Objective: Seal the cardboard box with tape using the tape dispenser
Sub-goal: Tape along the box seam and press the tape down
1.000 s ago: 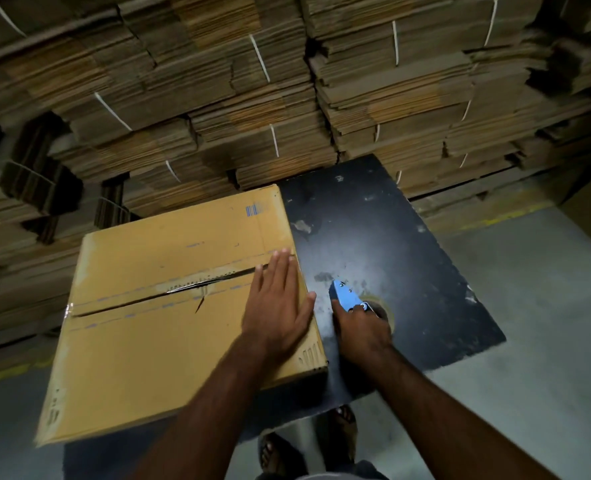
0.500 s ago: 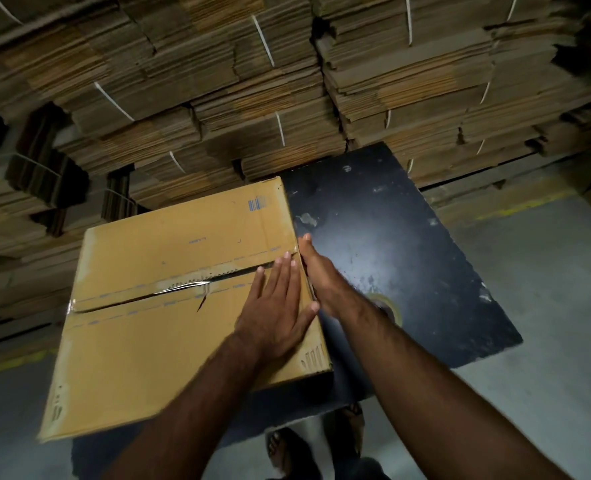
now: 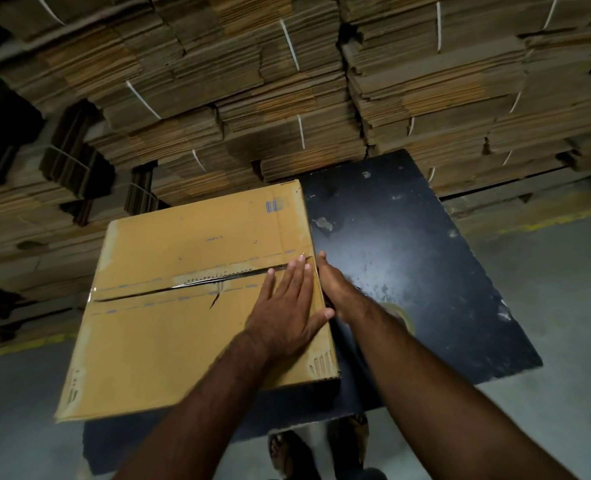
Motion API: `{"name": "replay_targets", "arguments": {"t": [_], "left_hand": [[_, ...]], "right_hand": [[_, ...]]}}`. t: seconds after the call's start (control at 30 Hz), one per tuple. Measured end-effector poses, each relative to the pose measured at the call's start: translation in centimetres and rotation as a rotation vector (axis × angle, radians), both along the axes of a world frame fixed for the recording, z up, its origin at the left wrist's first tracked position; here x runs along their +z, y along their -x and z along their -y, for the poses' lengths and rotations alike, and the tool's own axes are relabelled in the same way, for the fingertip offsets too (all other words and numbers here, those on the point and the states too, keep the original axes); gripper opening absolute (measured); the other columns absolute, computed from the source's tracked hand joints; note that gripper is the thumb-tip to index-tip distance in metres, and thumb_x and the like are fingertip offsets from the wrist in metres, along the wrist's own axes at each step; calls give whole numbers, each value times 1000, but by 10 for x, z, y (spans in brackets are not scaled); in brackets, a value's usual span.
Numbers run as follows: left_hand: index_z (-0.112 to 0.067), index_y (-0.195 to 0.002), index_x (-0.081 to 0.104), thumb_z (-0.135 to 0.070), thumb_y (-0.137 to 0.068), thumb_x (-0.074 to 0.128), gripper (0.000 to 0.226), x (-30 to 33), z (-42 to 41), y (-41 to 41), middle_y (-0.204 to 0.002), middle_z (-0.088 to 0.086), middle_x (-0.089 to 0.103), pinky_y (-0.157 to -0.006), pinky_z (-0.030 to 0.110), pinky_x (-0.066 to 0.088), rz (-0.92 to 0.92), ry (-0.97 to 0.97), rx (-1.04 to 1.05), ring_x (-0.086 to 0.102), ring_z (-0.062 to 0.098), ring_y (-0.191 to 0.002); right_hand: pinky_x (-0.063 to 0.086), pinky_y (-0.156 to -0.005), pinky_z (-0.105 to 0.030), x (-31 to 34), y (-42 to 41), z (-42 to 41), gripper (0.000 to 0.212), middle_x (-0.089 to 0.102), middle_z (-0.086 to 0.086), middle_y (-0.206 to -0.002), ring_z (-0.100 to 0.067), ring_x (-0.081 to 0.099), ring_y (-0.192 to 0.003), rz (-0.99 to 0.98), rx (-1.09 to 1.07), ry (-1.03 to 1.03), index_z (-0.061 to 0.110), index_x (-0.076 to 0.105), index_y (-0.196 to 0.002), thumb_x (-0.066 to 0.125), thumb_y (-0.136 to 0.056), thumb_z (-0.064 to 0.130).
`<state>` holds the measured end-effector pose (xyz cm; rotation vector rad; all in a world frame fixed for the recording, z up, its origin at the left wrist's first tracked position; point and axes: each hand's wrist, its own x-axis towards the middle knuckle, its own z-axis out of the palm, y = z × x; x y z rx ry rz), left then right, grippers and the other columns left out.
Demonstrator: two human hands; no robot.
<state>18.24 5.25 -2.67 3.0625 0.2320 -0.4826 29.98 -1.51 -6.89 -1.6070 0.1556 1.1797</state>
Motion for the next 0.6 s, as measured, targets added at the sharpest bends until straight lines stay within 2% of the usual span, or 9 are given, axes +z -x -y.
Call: {"name": "replay_targets", "arguments": {"t": [0.03,0.13,0.17,0.23,0.3,0.37,0.43,0.5,0.6], "left_hand": [[-9,-156,-14,-68,-96,1,85,1,1,0,-162,9,-25,-122,50,-10,2,4,2,-21,20,-150],[-10,-156,-15,-71,-93,-6,88,1,4,2,-162,9,-25,-122,53,-7,33,-22,28,-20,22,-151],[-9,-155,-14,-73,-91,-9,91,0,5,4,-162,10,-24,-122,53,-6,51,-37,59,-19,23,-151],[-6,-156,-12,-75,-86,-16,99,-2,10,9,-162,14,-21,-122,53,-4,67,-54,135,-18,26,-151],[-4,-156,-9,-74,-83,-22,102,-4,15,11,-163,16,-18,-122,54,-2,52,-75,162,-17,27,-152],[-4,-156,-7,-72,-81,-29,104,-4,17,11,-164,15,-16,-121,54,-2,48,-87,164,-16,27,-152],[-3,-157,-5,-69,-80,-32,105,-4,18,11,-164,16,-13,-121,54,-2,48,-96,150,-14,27,-152],[-2,-157,-3,-69,-81,-29,104,-4,17,11,-165,16,-10,-121,54,-2,50,-81,144,-11,27,-153],[-2,-157,-3,-70,-86,-16,99,-4,15,12,-165,16,-10,-122,54,-3,57,-56,154,-11,26,-153]], "right_hand": [[45,-106,-47,-5,-3,-1,91,65,-13,-128,-30,61,-116,25,34,28,19,61,-132,15,-85,82],[35,-112,-49,-36,-14,-3,120,53,-9,-143,-29,51,-130,189,70,79,28,52,-140,7,-55,101],[35,-112,-50,-33,-14,-3,120,55,-6,-142,-27,51,-129,245,56,79,32,52,-138,8,-52,104],[39,-109,-49,-12,-8,-3,100,60,0,-136,-23,56,-124,346,35,33,34,56,-133,16,-67,97],[42,-106,-43,16,-2,-5,71,60,-3,-134,-24,56,-121,454,101,45,24,57,-132,27,-88,71],[44,-99,-35,19,-4,-10,49,62,-12,-130,-30,57,-117,573,178,136,15,58,-128,34,-100,48],[44,-88,-33,22,-6,-15,45,64,-20,-123,-36,59,-112,677,243,260,8,61,-121,35,-104,41],[42,-81,-32,25,-8,-19,53,66,-22,-117,-38,60,-108,743,253,343,4,66,-111,30,-105,42],[42,-87,-33,36,-16,-25,64,63,-23,-123,-37,58,-114,719,197,393,2,65,-117,20,-106,45]]}}
